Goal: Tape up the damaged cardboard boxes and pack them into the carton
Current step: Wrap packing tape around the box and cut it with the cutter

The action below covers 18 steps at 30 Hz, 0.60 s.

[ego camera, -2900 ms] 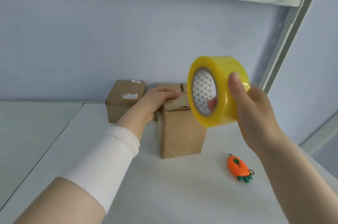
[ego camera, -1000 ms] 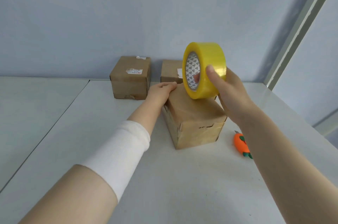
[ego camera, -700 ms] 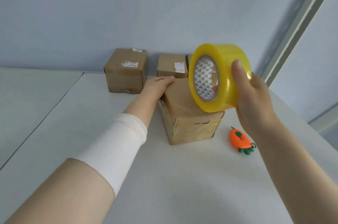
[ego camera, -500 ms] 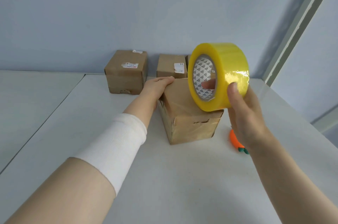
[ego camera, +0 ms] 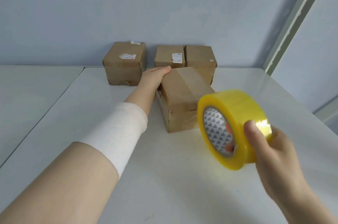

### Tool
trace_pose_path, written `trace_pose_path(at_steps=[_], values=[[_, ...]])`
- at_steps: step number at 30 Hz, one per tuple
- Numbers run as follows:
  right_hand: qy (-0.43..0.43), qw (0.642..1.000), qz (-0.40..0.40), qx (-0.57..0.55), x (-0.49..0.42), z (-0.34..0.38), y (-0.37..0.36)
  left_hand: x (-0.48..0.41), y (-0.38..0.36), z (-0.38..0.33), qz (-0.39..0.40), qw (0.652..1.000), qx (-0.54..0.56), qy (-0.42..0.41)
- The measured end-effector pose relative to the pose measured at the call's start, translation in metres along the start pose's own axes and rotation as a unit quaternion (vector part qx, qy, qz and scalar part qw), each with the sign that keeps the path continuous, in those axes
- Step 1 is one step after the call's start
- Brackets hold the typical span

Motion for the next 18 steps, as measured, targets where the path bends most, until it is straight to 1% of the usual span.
trace_pose_path(at_steps=[4, 5, 6, 7, 8, 9, 10, 11, 12, 13, 14, 16, 18], values=[[-0.027, 0.999, -0.004, -0.023, 0.005, -0.013, -0.003, 0.003, -0.001, -0.004, 0.004, 1.0, -0.01, -0.019], [-0.03, 0.999, -0.003, -0.028, 0.005, -0.013, -0.004, 0.005, 0.0, -0.007, -0.005, 0.999, -0.031, -0.044], [-0.034, 0.999, -0.001, -0.034, 0.007, -0.014, -0.005, 0.008, 0.004, -0.013, -0.028, 0.992, -0.074, -0.096], [-0.039, 0.998, -0.001, -0.043, 0.008, -0.014, -0.004, 0.014, 0.011, -0.022, -0.051, 0.976, -0.12, -0.174], [-0.043, 0.998, 0.001, -0.051, 0.009, -0.015, -0.004, 0.025, 0.016, -0.031, -0.046, 0.95, -0.156, -0.268], [-0.045, 0.997, 0.005, -0.056, 0.011, -0.014, -0.004, 0.04, 0.018, -0.035, 0.001, 0.918, -0.181, -0.352], [-0.044, 0.997, 0.009, -0.058, 0.012, -0.014, -0.005, 0.056, 0.018, -0.034, 0.079, 0.882, -0.211, -0.413], [-0.041, 0.997, 0.01, -0.058, 0.012, -0.014, -0.005, 0.071, 0.018, -0.028, 0.153, 0.838, -0.258, -0.455], [-0.039, 0.998, 0.008, -0.057, 0.011, -0.015, -0.005, 0.082, 0.017, -0.018, 0.2, 0.786, -0.32, -0.49], [-0.038, 0.998, 0.007, -0.054, 0.011, -0.015, -0.007, 0.089, 0.017, -0.008, 0.212, 0.74, -0.369, -0.521], [-0.035, 0.998, 0.008, -0.051, 0.009, -0.014, -0.008, 0.092, 0.017, -0.005, 0.199, 0.714, -0.393, -0.545], [-0.022, 0.999, 0.01, -0.047, 0.004, -0.007, -0.009, 0.096, 0.015, -0.01, 0.164, 0.711, -0.388, -0.563], [0.003, 0.999, 0.016, -0.04, -0.003, 0.01, -0.006, 0.099, 0.013, -0.02, 0.165, 0.715, -0.371, -0.569]])
Point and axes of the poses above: each hand's wrist, its own x-axis away from the middle knuckle, its own y-axis out of the back of the hand, z = x × y, the point moved 6 cm from there along -x, towards the middle knuckle, and after that the axes turned 8 degrees about -z, right-handed, at the moved point
